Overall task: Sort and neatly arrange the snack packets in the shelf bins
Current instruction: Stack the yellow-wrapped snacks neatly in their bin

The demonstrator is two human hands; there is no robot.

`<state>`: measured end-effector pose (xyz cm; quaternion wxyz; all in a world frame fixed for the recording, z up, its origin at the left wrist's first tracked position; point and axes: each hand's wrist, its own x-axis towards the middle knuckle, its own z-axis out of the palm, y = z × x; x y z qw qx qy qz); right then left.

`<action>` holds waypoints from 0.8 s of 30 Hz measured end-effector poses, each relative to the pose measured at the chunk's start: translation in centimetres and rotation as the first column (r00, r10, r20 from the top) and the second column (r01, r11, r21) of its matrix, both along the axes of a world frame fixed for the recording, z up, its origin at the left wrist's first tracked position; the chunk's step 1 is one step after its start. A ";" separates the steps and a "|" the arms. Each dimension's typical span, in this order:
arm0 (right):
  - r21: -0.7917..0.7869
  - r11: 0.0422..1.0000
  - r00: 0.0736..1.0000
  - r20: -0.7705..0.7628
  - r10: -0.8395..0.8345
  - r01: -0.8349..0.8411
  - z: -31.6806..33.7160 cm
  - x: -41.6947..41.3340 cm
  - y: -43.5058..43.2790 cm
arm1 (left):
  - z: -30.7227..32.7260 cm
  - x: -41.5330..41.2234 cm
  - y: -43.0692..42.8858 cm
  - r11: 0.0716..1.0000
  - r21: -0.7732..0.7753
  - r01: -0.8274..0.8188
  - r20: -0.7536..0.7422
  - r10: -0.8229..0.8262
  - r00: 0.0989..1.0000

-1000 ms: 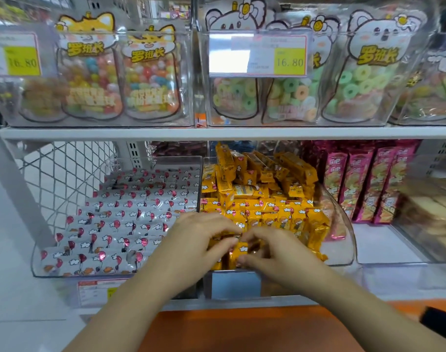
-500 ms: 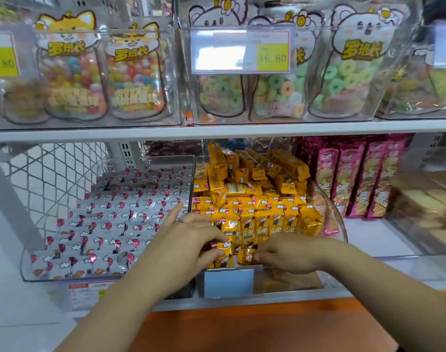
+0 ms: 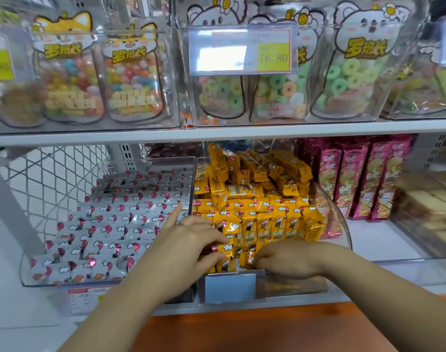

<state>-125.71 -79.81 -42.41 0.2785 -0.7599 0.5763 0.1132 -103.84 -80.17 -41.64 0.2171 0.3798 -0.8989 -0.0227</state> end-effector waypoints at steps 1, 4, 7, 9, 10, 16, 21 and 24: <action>-0.006 1.000 1.000 -0.012 0.004 -0.005 0.1 0.0 0.0 | 0.0 0.0 0.0 1.000 -0.013 0.000 -0.021 -0.001 1.000; -0.029 1.000 1.000 -0.026 -0.008 0.007 0.6 0.2 0.2 | 0.0 0.0 0.1 1.000 -0.017 -0.006 -0.019 0.006 1.000; -0.087 0.996 1.000 -0.006 0.004 -0.005 0.9 0.2 0.3 | -0.3 0.1 -0.1 1.000 -0.015 0.003 -0.007 -0.003 1.000; -0.142 0.990 1.000 -0.025 0.015 -0.018 1.3 0.0 0.4 | -0.2 0.1 -0.1 1.000 -0.010 0.001 -0.001 -0.001 1.000; -0.161 0.987 0.999 -0.033 0.020 -0.025 1.6 -0.2 0.4 | -0.1 0.1 -0.1 1.000 0.002 -0.002 -0.004 0.002 1.000; -0.079 0.996 0.998 -0.053 0.028 -0.032 1.4 -0.4 0.4 | -0.6 -0.1 -0.1 1.000 -0.005 0.011 0.001 -0.011 1.000; -0.046 0.999 0.998 -0.061 -0.001 -0.001 1.3 -0.5 0.1 | -0.4 0.1 -0.1 1.000 0.012 0.002 0.003 -0.002 1.000; -0.067 0.998 1.000 0.009 -0.009 0.009 1.4 -0.9 0.1 | -0.4 0.0 -0.2 1.000 -0.012 0.013 0.018 -0.013 1.000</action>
